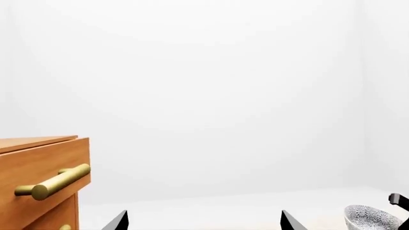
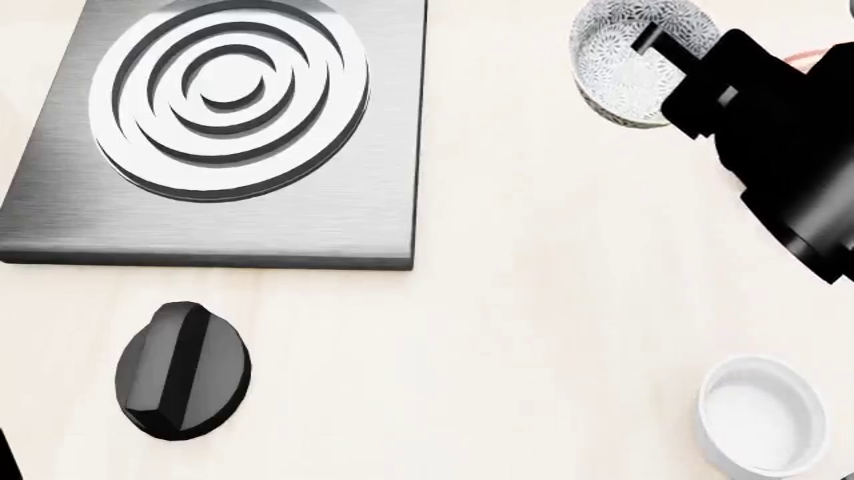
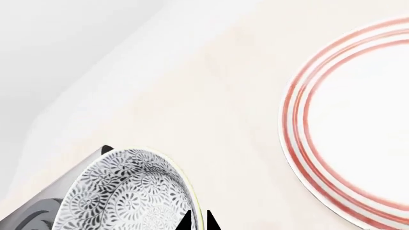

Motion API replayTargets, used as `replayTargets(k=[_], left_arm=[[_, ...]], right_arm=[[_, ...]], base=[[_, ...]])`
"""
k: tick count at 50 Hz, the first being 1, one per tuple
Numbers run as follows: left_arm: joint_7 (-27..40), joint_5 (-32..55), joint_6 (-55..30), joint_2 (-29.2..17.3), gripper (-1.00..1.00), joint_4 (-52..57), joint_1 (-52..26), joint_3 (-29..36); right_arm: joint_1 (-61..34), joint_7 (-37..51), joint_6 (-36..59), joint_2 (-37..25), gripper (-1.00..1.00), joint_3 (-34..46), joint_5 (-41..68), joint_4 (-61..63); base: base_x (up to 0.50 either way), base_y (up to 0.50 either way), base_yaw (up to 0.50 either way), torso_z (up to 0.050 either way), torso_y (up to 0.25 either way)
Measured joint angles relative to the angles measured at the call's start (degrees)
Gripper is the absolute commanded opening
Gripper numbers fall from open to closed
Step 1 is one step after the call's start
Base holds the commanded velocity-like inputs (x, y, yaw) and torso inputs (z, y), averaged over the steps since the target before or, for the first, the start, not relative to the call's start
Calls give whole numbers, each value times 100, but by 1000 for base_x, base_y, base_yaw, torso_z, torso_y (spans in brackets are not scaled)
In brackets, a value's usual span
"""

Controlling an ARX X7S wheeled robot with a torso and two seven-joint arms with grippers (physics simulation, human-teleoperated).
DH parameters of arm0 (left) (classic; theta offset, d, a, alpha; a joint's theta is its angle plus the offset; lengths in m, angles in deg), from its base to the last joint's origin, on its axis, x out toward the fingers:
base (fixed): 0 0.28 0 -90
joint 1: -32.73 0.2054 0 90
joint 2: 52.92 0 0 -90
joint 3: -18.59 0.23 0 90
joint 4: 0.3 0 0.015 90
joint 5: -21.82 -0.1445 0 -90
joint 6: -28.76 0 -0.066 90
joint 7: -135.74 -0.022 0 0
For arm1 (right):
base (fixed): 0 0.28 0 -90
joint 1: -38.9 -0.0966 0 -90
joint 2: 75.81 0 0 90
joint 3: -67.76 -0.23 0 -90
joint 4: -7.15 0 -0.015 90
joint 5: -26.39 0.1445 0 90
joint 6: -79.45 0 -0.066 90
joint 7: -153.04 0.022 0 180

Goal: Pick the akita bowl next to the ramekin and place it on the plate.

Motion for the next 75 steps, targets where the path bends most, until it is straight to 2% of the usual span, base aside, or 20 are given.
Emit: replayTargets(k=[27,75], left_arm=[[-95,54,-31,9,100,-33,172,-222],[-166,48,-70,-22,100,-32,360,-415]], right_arm=[[-196,-143,70,-79,-100,-2,-78,-710],[-96,-11,-119,-593,-100,-255,-8,-875]], base=[[0,0,0,0,0],[0,0,0,0,0]])
